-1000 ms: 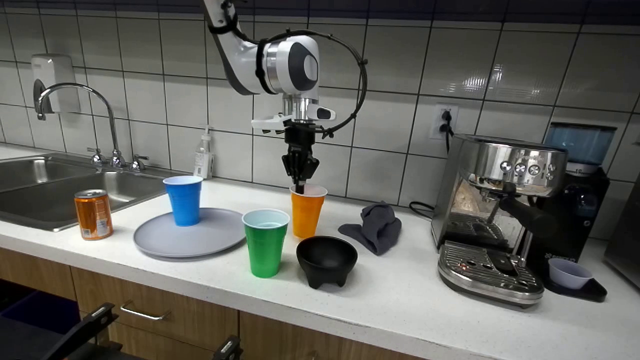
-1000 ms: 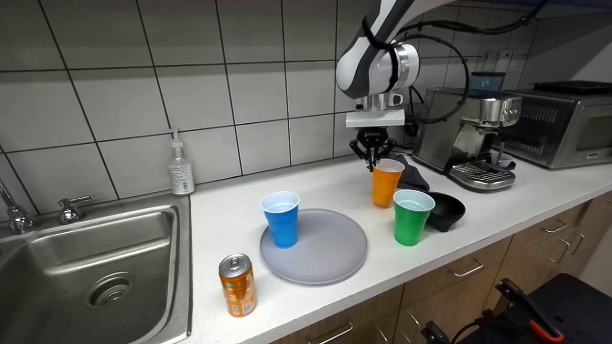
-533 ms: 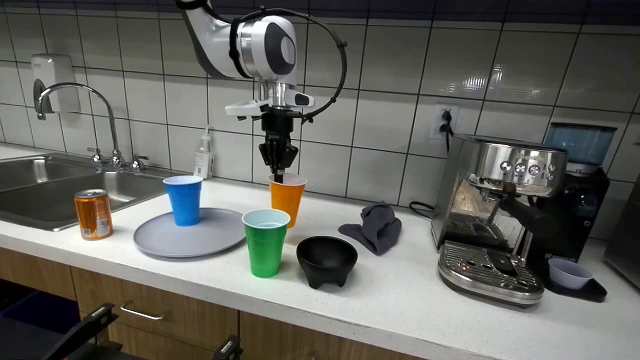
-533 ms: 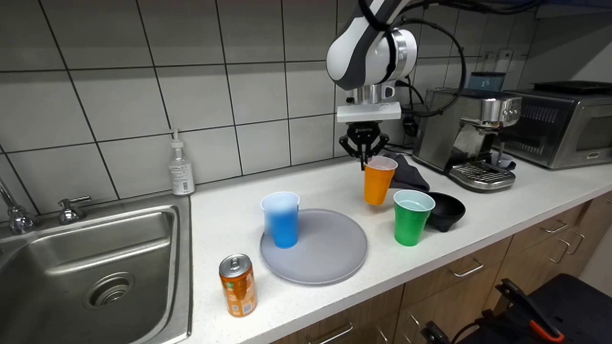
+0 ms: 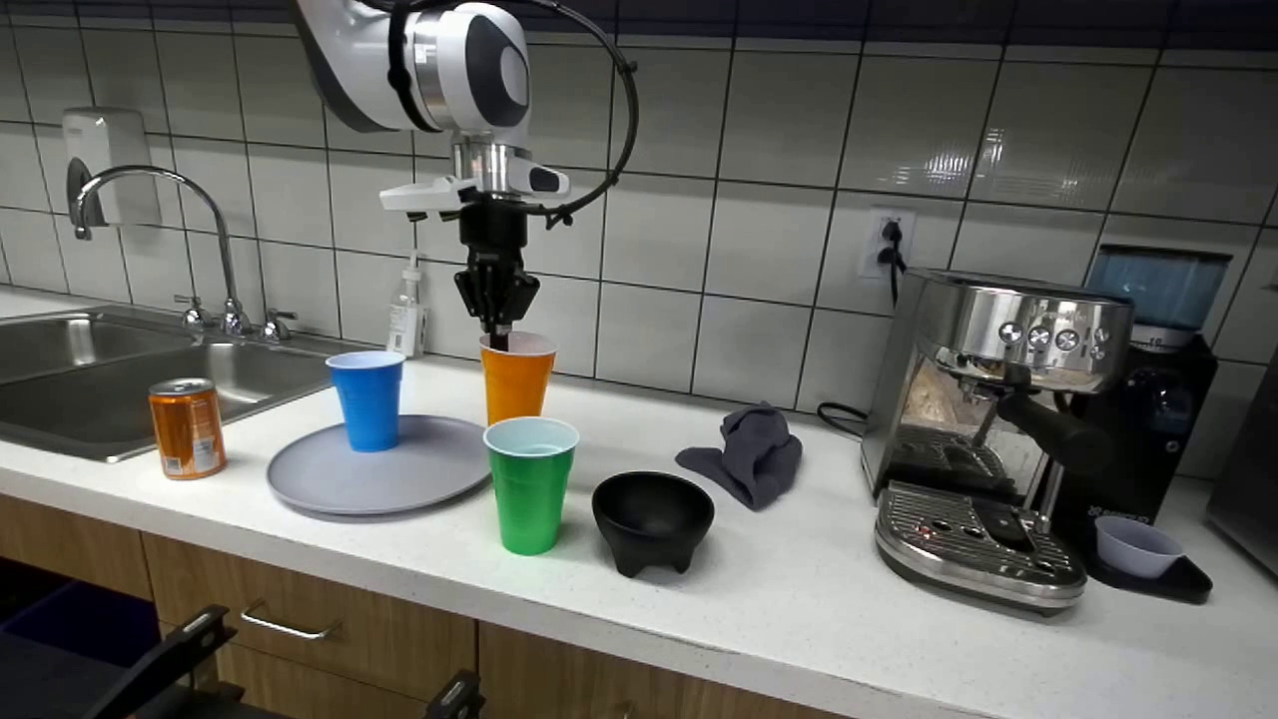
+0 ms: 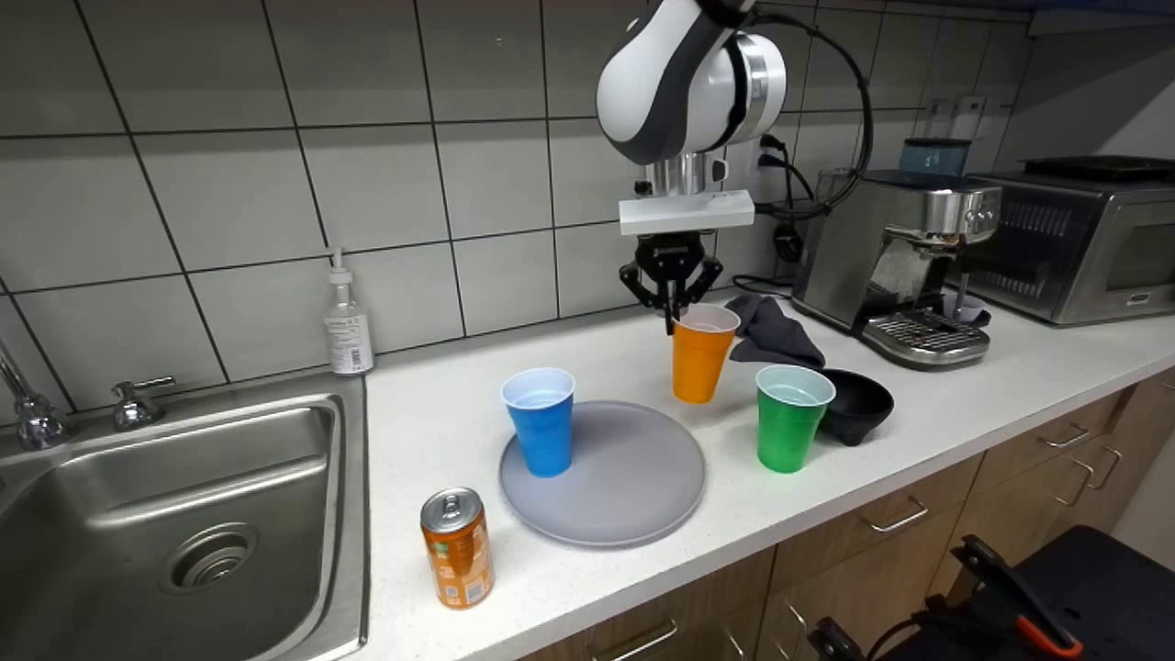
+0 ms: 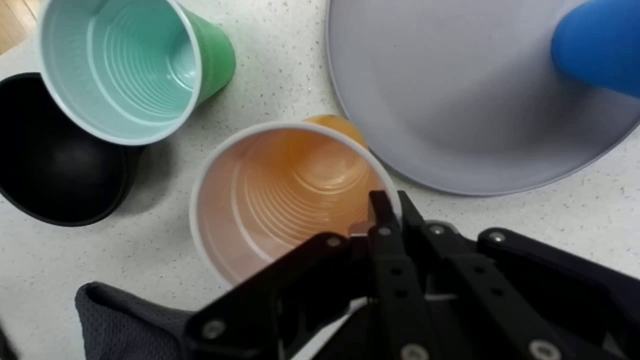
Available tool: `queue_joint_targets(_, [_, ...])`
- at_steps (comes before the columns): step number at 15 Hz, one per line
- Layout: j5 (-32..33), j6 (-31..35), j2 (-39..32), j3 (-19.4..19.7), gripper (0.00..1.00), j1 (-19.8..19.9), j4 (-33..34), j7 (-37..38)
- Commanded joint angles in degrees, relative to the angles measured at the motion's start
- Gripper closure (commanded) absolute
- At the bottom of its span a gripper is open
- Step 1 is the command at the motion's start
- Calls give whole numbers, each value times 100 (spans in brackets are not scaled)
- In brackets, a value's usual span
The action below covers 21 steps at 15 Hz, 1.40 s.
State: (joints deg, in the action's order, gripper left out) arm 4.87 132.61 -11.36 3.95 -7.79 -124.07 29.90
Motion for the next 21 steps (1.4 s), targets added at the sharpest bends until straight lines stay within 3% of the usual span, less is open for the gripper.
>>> queue_joint_targets(1, [125,7,375,-237,99,-29,-345,3])
queue_joint_targets(14, [69,-85,362,-885,99,-367,-452,-129])
queue_joint_targets(21, [69,-107,265,-1029,99,-494,-463,-157])
